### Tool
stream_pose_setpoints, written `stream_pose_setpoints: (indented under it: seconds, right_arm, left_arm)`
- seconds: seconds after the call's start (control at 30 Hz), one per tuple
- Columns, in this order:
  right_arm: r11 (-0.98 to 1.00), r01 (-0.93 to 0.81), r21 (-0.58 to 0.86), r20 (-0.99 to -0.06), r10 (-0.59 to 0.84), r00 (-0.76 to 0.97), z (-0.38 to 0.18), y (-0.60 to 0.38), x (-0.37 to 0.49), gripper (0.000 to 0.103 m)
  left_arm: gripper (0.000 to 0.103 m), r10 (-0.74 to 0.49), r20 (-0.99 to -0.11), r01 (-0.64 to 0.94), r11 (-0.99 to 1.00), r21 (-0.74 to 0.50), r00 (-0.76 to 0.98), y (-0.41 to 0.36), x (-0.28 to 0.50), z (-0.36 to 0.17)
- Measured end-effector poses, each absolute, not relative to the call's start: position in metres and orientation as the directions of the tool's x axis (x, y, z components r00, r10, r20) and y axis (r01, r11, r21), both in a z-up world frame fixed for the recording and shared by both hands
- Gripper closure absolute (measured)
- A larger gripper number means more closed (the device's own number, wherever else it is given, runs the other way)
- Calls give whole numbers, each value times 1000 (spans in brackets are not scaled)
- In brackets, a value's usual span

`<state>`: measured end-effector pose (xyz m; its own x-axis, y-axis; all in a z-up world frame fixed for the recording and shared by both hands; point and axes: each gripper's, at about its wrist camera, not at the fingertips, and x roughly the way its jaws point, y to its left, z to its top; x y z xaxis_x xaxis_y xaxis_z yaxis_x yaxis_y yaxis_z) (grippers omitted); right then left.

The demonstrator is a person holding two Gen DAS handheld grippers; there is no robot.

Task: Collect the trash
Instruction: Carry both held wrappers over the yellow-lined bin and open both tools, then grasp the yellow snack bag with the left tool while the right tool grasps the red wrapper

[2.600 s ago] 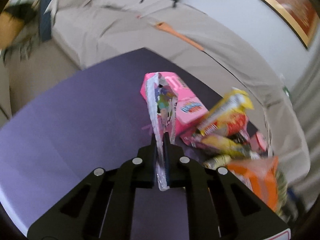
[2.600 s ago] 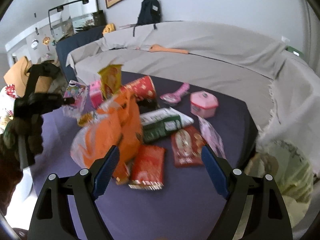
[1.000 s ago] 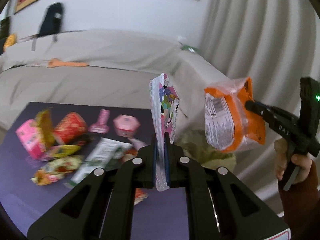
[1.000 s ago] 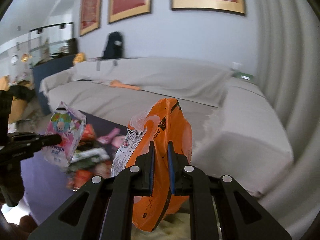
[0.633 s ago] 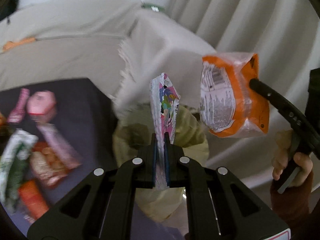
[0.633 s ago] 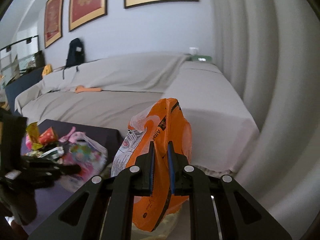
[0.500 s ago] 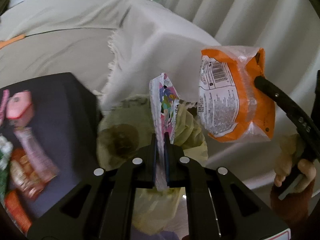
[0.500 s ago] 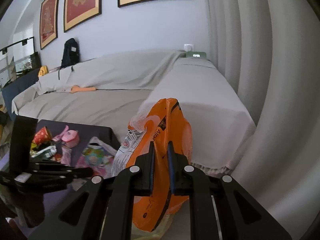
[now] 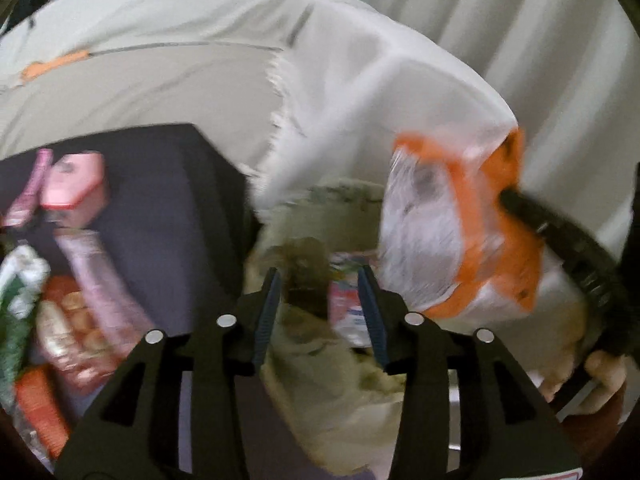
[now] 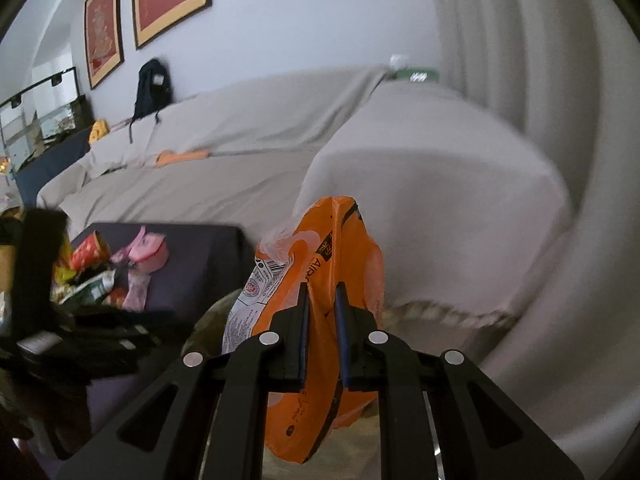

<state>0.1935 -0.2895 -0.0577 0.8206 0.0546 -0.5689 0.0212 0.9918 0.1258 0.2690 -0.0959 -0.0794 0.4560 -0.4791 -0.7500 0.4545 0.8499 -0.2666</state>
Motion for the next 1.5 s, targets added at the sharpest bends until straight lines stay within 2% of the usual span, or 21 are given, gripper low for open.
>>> stream_pose_setpoints:
  seconds: [0.1, 0.3, 0.5, 0.63, 0.8, 0.87, 1.13, 1.37, 1.5]
  right_arm:
    - [992, -1, 123, -620, 78, 781, -87, -268, 210, 90]
    - [996, -19, 82, -732, 73, 678, -145, -237, 233, 90]
    - [997, 17, 80, -787, 53, 615, -167, -239, 233, 90]
    - [992, 34, 118, -777, 71, 626, -163, -243, 225, 88]
    - [991, 40, 128, -757, 72, 649, -147, -243, 213, 77]
    - [992, 38, 119, -751, 65, 657, -141, -244, 209, 75]
    - [993, -2, 117, -663, 80, 744, -93, -222, 186, 75]
    - [986, -133, 98, -576, 165, 800, -55, -164, 177, 75]
    - [974, -199, 104, -565, 223, 795, -48, -127, 180, 75]
  left_arm:
    - [57, -455, -733, 434, 869, -239, 506, -78, 262, -72]
    - [53, -407, -711, 403, 896, -188, 573, -39, 243, -60]
    - [50, -379, -663, 361, 916, -173, 646, 2, 223, -52]
    - [50, -367, -638, 338, 925, -173, 677, 27, 215, -48]
    - [50, -335, -616, 286, 941, -181, 713, 60, 210, -41]
    - [49, -321, -605, 264, 947, -183, 729, 74, 206, -38]
    - [47, -218, -566, 129, 973, -193, 795, 149, 192, -31]
    - [47, -123, -554, -1, 976, -219, 824, 214, 180, -37]
    - [44, -81, -569, -60, 972, -225, 818, 246, 175, -48]
